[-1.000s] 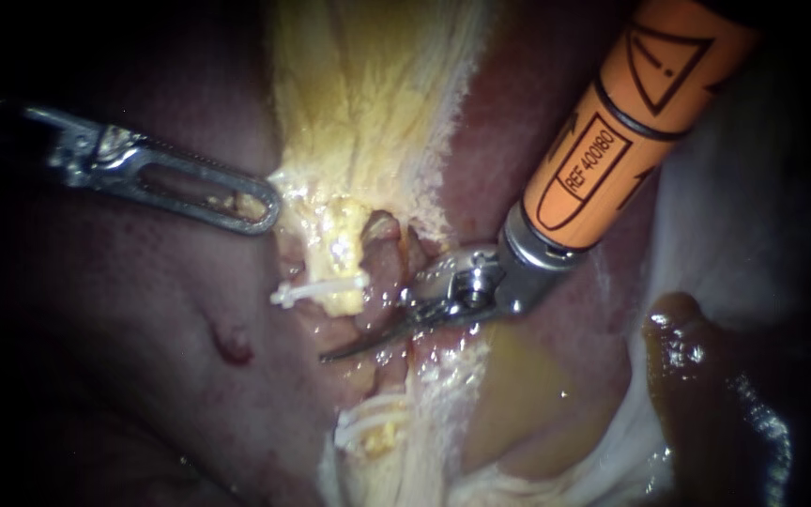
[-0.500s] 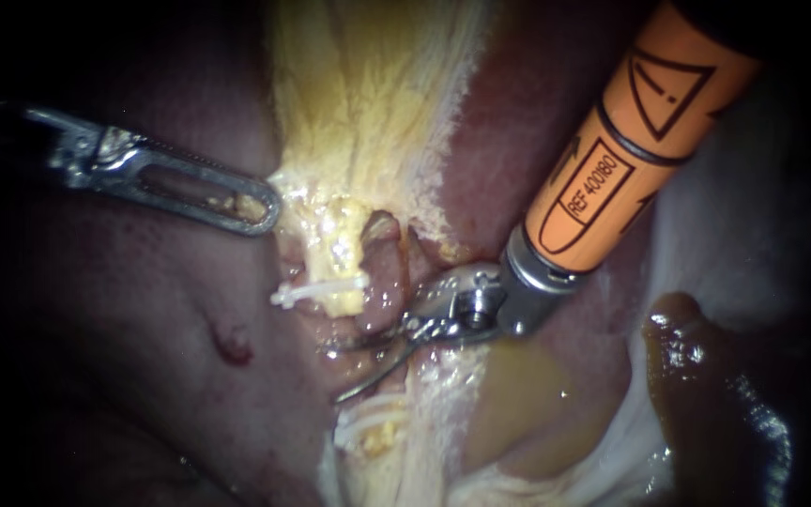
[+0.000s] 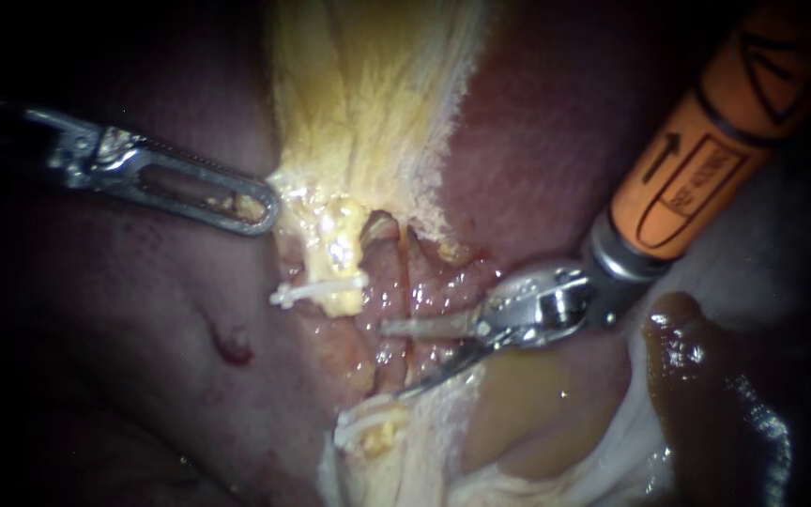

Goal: Go back from the cut left tube

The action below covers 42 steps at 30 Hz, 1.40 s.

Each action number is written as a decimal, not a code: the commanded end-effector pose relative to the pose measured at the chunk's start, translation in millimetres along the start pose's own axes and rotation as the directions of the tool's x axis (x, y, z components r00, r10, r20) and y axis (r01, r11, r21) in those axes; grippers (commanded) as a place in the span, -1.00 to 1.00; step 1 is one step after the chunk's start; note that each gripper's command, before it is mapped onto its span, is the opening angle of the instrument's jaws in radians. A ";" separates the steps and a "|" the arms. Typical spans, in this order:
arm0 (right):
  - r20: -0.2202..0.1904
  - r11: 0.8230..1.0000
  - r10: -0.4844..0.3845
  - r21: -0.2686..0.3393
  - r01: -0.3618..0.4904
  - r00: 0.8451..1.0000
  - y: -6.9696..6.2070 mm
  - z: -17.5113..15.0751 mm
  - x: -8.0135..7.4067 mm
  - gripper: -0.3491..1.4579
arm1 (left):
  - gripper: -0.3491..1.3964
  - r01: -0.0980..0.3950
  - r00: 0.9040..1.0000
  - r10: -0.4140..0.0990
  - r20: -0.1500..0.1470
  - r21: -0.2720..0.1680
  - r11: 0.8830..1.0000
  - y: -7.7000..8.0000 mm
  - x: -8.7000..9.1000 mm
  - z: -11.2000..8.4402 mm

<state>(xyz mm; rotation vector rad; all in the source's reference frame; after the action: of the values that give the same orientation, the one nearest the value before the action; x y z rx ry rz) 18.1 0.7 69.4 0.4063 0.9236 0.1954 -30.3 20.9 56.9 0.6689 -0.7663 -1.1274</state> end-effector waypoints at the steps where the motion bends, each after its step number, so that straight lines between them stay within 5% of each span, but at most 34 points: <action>1: 0.015 1.000 -0.019 -0.014 0.019 1.000 0.2 -0.8 -0.1 0.99 | -1.00 0.000 1.000 0.000 0.000 0.000 1.000 0.0 0.0 0.0; 9: 0.060 0.991 -0.064 -0.113 0.071 0.996 1.8 -7.7 0.3 0.99 | -1.00 0.000 1.000 0.000 0.000 0.000 1.000 0.0 0.0 0.0; 15: 0.078 0.989 -0.073 -0.119 0.082 0.994 2.4 -11.1 0.4 0.99 | -1.00 0.000 1.000 0.000 0.000 0.000 1.000 0.0 0.0 0.0; 25: 0.057 0.994 -0.076 -0.072 0.080 0.995 2.4 -11.3 0.2 0.99 | -1.00 0.000 1.000 0.000 0.005 -0.006 1.000 0.0 -0.1 1.5; 42: 0.056 0.994 -0.076 -0.069 0.080 0.996 2.4 -11.4 0.2 0.99 | -1.00 0.004 1.000 -0.004 -0.006 0.007 1.000 0.5 -0.4 8.1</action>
<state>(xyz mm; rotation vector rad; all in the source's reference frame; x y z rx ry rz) 9.0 5.8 64.1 0.3084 0.8758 0.1447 -36.7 20.7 62.0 0.6787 -0.7642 -1.1267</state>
